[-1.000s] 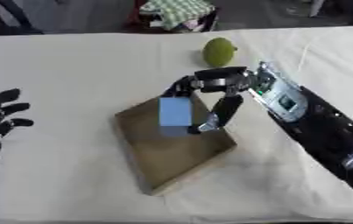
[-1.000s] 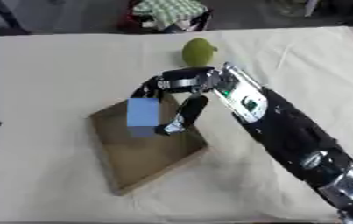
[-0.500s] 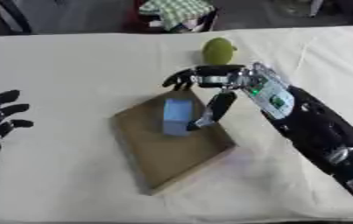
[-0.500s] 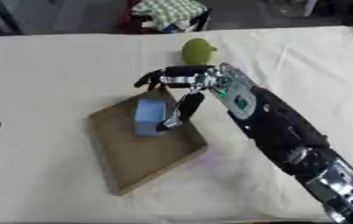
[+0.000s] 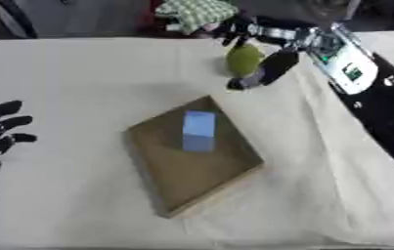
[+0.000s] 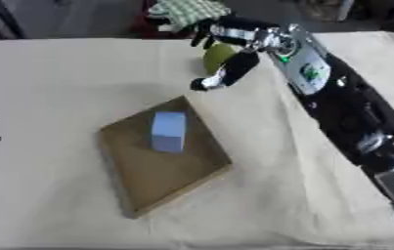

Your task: Pick up objects on the table and place them in the box.

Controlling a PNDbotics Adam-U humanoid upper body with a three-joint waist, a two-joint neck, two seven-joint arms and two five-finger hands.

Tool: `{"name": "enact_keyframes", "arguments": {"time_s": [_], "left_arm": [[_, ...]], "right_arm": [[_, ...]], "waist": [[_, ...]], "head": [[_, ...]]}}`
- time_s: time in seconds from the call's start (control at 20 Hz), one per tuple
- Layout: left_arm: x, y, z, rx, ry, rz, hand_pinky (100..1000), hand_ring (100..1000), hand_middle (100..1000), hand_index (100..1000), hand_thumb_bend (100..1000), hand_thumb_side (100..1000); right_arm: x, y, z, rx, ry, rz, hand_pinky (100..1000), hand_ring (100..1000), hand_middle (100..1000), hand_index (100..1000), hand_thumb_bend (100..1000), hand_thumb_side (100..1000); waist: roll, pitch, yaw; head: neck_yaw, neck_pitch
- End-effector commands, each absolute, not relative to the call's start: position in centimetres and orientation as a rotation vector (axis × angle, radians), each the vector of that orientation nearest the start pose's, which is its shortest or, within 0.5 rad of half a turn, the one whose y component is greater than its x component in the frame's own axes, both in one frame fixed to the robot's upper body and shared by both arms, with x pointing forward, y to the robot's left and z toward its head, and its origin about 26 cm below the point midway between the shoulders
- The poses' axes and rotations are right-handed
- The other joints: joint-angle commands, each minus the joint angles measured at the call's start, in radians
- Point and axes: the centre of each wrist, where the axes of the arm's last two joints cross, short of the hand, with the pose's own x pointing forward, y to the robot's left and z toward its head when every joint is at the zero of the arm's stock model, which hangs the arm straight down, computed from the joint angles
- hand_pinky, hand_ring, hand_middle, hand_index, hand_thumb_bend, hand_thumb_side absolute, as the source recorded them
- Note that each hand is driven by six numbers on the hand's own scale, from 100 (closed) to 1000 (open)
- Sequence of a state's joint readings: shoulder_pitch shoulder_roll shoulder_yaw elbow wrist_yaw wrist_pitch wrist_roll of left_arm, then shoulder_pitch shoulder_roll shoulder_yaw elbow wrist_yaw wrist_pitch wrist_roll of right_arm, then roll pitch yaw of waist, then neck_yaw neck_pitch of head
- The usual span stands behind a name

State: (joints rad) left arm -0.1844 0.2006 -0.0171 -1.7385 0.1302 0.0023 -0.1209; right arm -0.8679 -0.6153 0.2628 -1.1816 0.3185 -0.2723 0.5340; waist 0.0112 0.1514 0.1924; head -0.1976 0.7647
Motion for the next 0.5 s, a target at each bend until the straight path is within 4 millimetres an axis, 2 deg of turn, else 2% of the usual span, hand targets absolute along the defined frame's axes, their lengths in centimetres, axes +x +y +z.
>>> {"name": "enact_keyframes", "arguments": {"time_s": [0.05,0.3,0.5], "left_arm": [[31.6,25.9,9.9,-0.115,-1.912,-0.281,615,747,795,735,100,729],[31.8,25.1,10.2,-0.155,-1.918,-0.306,615,747,795,735,100,728],[31.9,24.8,10.4,-0.174,-1.921,-0.319,615,747,794,735,100,728]], "right_arm": [[45.5,-32.8,24.7,-0.560,-1.661,1.403,794,863,917,982,458,350],[47.1,-35.5,22.8,-0.662,-1.593,1.240,786,858,908,979,466,343],[47.8,-36.5,20.6,-0.704,-1.520,1.182,789,860,909,978,464,336]], "waist": [[0.006,-0.018,0.013],[0.012,-0.011,0.063],[0.014,-0.004,0.097]], "head": [[-0.021,-0.005],[-0.073,-0.020],[-0.110,-0.031]]}}
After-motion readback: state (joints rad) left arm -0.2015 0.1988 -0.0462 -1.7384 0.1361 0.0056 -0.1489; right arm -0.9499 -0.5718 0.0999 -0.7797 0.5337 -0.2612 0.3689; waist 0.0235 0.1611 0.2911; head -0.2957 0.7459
